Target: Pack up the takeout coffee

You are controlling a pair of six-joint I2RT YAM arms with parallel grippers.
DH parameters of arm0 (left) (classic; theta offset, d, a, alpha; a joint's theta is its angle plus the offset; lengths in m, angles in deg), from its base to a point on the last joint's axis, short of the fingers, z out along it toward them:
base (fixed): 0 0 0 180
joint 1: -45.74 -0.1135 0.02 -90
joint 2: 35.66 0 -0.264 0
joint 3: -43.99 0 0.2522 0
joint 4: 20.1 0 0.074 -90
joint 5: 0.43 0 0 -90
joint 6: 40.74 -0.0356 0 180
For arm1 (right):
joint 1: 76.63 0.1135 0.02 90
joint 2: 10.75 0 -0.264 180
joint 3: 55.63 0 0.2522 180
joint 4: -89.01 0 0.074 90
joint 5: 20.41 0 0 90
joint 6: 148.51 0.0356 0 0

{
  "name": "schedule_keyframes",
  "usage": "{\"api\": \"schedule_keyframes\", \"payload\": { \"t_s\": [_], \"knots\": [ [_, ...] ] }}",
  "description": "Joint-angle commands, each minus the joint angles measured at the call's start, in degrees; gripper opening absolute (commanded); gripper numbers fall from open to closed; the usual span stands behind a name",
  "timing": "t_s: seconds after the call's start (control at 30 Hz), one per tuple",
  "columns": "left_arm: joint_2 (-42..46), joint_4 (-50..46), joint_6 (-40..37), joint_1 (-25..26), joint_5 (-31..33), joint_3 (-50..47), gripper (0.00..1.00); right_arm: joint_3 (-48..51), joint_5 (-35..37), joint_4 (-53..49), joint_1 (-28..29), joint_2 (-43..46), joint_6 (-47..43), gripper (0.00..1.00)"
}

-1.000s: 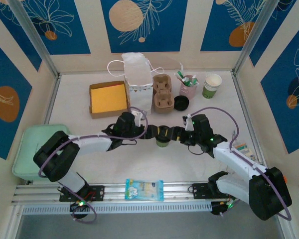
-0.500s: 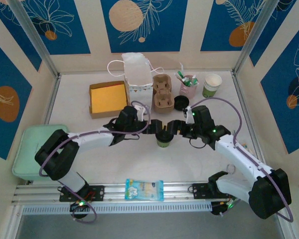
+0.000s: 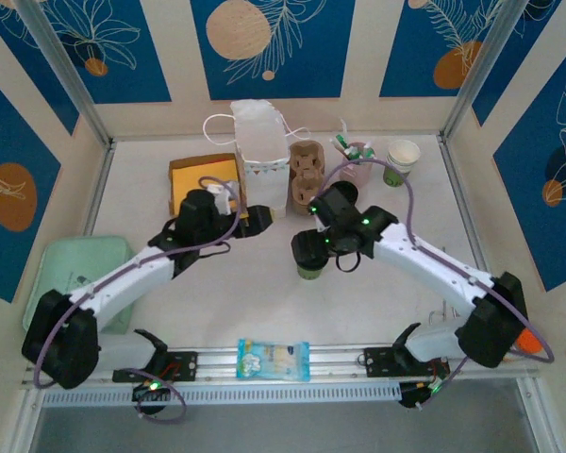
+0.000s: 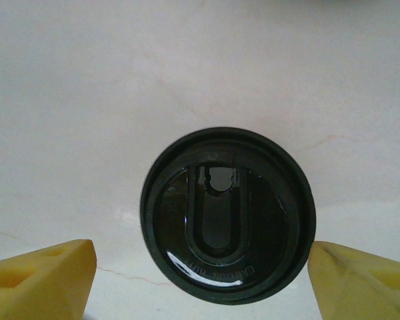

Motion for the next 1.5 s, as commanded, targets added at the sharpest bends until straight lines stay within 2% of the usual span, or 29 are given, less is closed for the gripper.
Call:
{"api": "schedule_keyframes", "payload": {
  "t_s": [0.0, 0.3, 1.07, 1.27, 1.47],
  "knots": [
    [3.6, -5.48, -1.01, -1.96, 1.32, -4.1, 1.0, -3.22, 6.42, -6.83, 2.04, -3.43, -0.55, 0.83],
    [10.85, -9.16, -2.28, -4.92, 1.77, -9.09, 1.0, -8.29, 11.67, -10.12, 4.91, -10.06, -0.27, 0.83],
    [11.52, -8.96, -2.94, -6.62, 0.28, -10.3, 1.0, -4.82, 9.1, -7.11, 3.91, -11.39, 0.22, 0.73],
    [12.02, -8.84, -2.95, -6.74, 0.24, -10.26, 1.0, -4.8, 10.02, -7.32, 1.86, -9.6, 0.2, 0.7],
    [12.73, -9.29, -3.26, -6.92, 0.24, -10.37, 1.0, -4.49, 10.42, -7.38, -2.78, -8.23, -1.73, 0.69]
  ]
}}
